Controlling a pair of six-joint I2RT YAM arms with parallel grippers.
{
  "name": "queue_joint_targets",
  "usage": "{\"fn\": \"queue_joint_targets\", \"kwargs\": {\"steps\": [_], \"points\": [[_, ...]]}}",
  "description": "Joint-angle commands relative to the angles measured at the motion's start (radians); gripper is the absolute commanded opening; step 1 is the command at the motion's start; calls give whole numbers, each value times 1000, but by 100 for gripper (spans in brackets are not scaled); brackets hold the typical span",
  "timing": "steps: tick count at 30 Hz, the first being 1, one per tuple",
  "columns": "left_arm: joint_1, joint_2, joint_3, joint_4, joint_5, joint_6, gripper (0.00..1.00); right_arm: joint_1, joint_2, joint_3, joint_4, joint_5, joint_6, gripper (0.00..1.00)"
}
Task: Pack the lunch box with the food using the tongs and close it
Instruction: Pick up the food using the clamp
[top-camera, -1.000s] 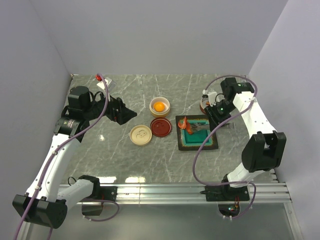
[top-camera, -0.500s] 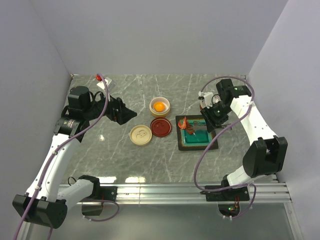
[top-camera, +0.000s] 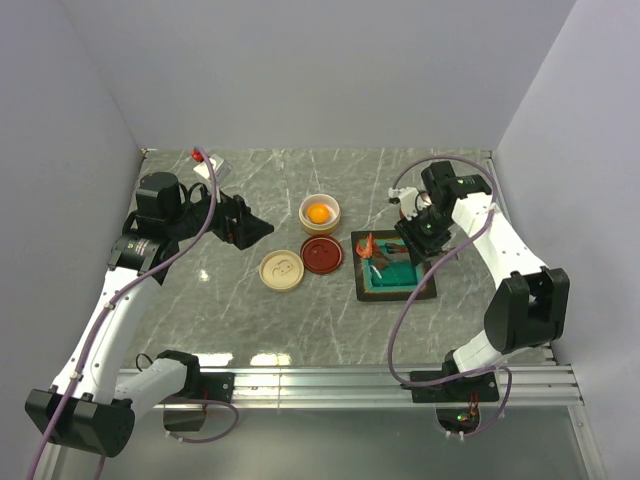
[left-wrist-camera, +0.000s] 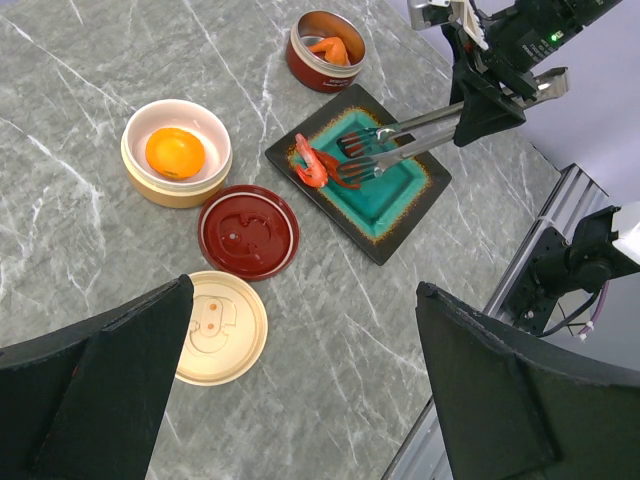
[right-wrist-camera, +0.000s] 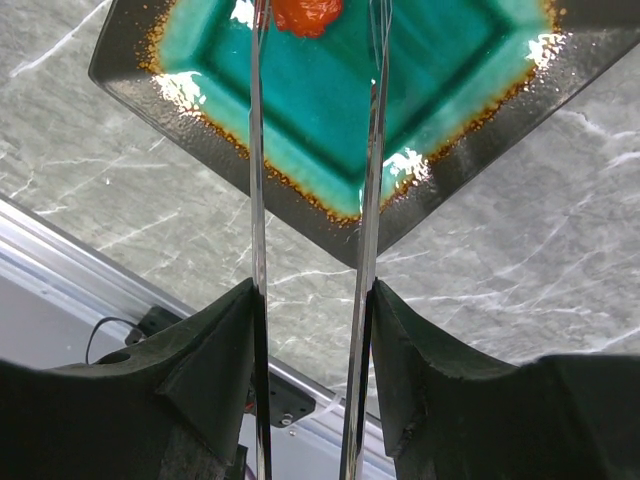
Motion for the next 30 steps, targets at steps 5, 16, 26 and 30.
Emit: {"fn": "queue_joint_targets", "kwargs": {"steps": [5,16,26,30], "points": [[4,-1,7,22,25,1,99,25,-23,-27,14,17,-19,52],[5,-4,12,19,25,-1,100,37,-47,-58,25,40,-19,41],[4,-6,16,15,25,2,99,11,-76,-21,-18,19,-4,33],[4,-4,15,16,27,2,99,-27,-73,9,-46,-15,-7,32]]}}
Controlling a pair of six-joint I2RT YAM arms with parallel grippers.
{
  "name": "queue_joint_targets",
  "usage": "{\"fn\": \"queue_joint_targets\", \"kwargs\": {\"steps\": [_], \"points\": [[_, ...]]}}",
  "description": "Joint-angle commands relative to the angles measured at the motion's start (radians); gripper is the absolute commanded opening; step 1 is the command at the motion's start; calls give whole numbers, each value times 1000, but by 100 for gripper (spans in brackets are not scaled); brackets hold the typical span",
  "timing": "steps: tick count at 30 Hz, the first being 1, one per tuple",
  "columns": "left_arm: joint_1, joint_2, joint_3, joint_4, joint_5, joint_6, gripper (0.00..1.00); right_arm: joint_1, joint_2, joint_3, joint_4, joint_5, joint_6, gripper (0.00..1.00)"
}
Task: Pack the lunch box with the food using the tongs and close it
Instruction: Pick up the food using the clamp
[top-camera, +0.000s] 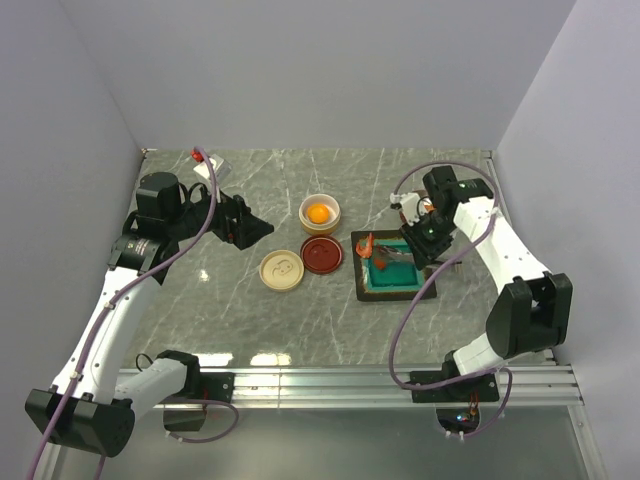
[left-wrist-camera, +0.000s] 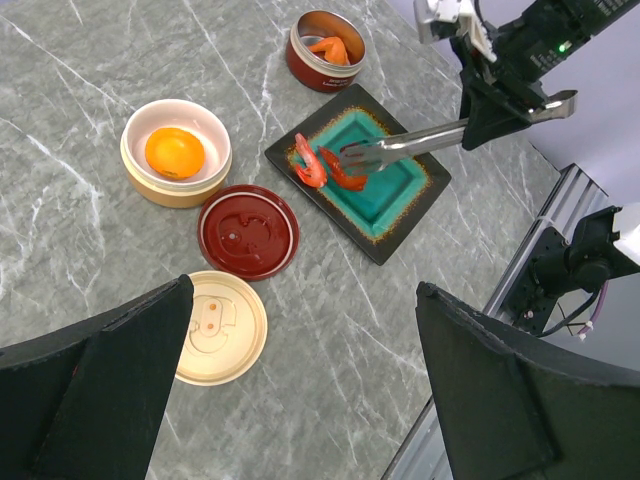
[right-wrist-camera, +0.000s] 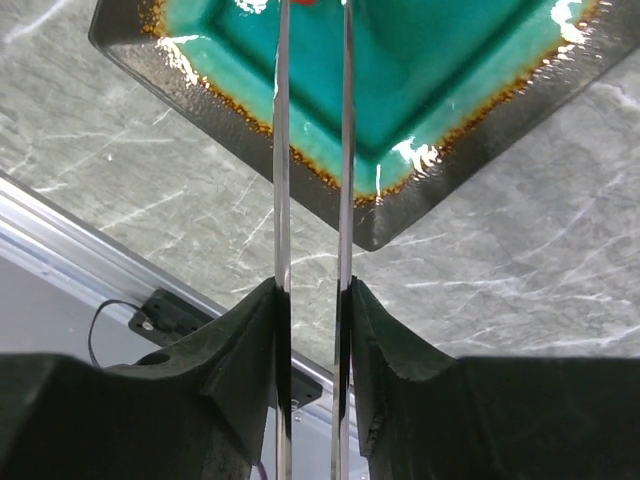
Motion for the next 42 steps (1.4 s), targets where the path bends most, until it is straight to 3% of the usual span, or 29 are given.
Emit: {"fn": "queue_joint_targets", "kwargs": {"steps": [1,9,15,19,42], "points": [[4,-4,15,16,25,3,99,-39,-41,68,-36,-39,-3,32],[5,-1,12,18,28,4,99,-130,-4,125,-90,-102,-35,29],[5,-4,10,15,25,4,100,-130,-3,112,-110,-125,-32,39],[5,-12,1,19,26,-2,99,-117,-29,74,-88,-121,-12,45],[5,-1,0,33,40,-16,99,28,-53,34,22,27,29,51]]}}
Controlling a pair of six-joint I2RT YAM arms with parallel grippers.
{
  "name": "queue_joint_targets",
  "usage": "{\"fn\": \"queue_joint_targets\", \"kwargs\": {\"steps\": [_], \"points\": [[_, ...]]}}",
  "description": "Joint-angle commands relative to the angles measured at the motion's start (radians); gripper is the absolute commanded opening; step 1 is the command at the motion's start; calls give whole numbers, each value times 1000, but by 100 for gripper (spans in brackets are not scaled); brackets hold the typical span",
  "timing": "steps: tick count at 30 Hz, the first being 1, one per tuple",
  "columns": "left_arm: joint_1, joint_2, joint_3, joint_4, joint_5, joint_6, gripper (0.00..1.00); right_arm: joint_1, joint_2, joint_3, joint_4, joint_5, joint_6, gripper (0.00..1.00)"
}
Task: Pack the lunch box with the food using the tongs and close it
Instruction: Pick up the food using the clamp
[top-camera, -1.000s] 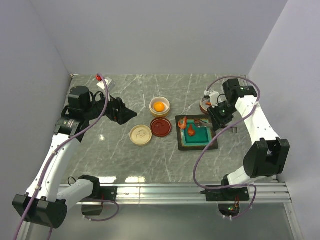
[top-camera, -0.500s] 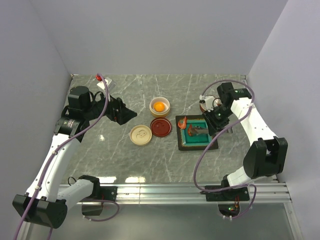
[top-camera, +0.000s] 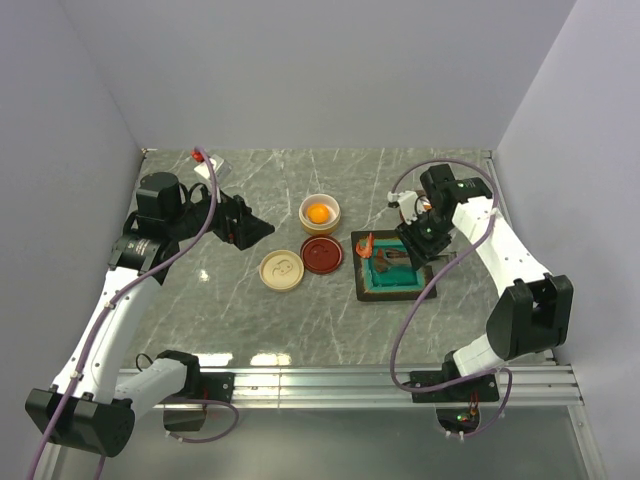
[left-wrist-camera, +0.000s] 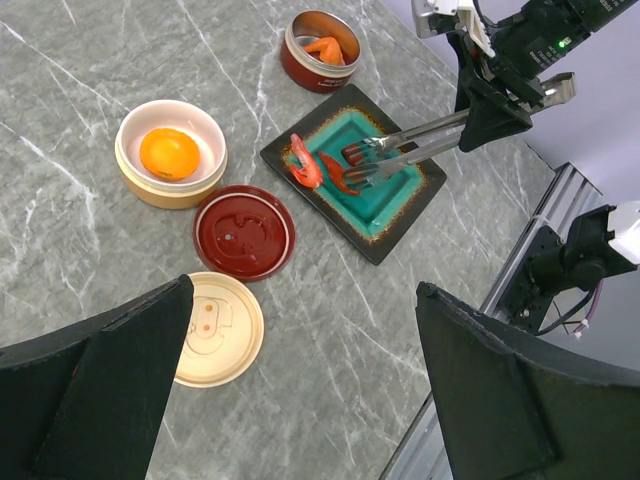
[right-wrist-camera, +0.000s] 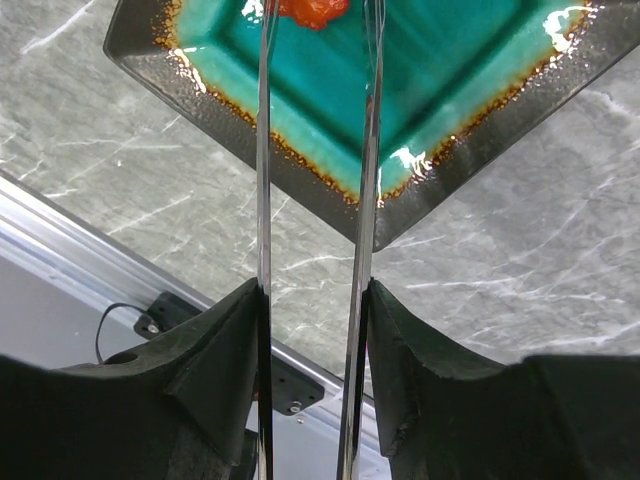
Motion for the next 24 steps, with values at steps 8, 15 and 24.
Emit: {"fn": "queue_joint_targets", "kwargs": {"steps": [8,15,24], "points": [[5,-2,2,27,31,-12,99,51,-37,8,31,48,15,52],[5,-2,3,31,32,-13,99,64,-25,-5,36,82,21,52],[5,-5,-1,26,31,-12,99,91,-17,-4,37,88,30,52]]}}
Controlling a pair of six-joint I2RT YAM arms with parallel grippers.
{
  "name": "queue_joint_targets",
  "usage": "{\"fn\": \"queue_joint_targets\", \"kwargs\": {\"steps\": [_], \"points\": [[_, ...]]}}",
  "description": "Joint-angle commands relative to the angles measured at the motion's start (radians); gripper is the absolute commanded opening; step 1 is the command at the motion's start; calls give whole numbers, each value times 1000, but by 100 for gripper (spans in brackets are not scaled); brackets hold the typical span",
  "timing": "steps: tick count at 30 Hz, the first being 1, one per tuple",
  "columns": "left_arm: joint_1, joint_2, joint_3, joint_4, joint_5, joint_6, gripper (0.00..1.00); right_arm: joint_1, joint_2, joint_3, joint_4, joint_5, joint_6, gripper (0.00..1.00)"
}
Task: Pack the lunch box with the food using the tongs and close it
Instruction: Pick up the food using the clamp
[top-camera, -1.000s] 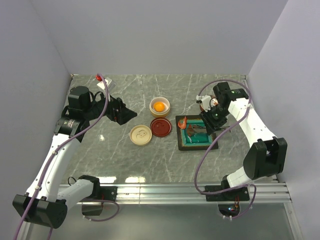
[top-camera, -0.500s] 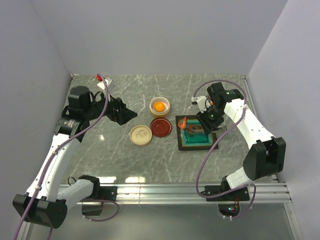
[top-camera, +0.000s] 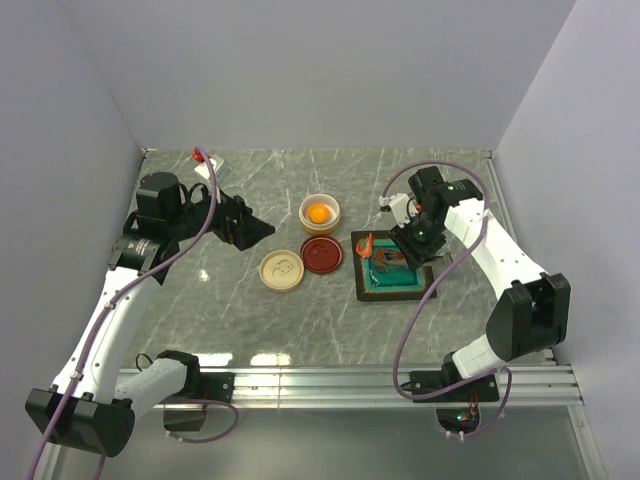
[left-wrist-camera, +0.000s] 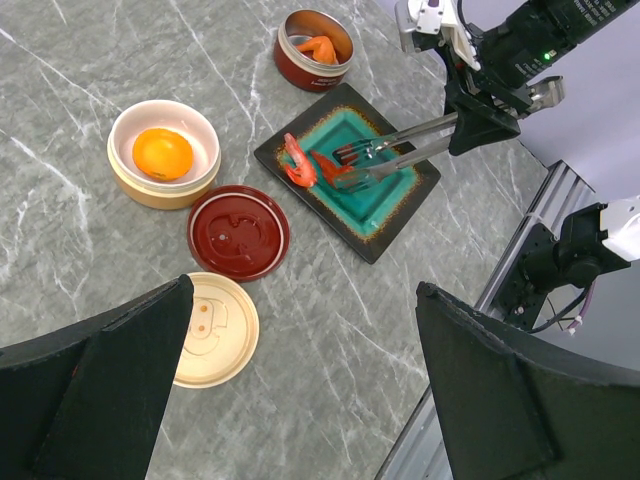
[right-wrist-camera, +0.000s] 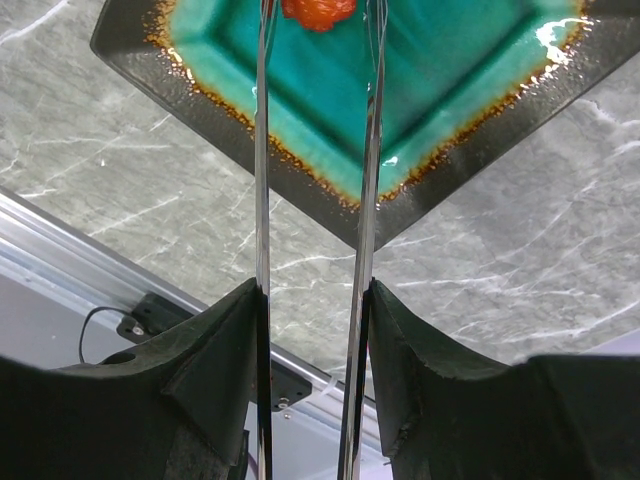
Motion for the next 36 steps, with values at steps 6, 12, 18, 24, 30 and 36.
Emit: {"fn": "queue_joint_targets", "kwargs": {"steps": [6,12,18,24,30,36], "points": [[5,-6,-4,23,18,-6,99,28,-17,-2,22,15,14,52],[5,-8,-6,21,16,-2,99,31,-11,-11,31,32,14,46],[5,-6,-1,23,16,-5,99,31,-18,2,23,32,20,33],[5,-5,5,15,15,0,99,11,-23,40,-12,-22,36,31],[5,-6,5,14,13,1,99,-46,-12,86,-49,-86,34,31],[5,-6,5,18,15,-3,99,-125,3,143,-89,-146,23,31]]}}
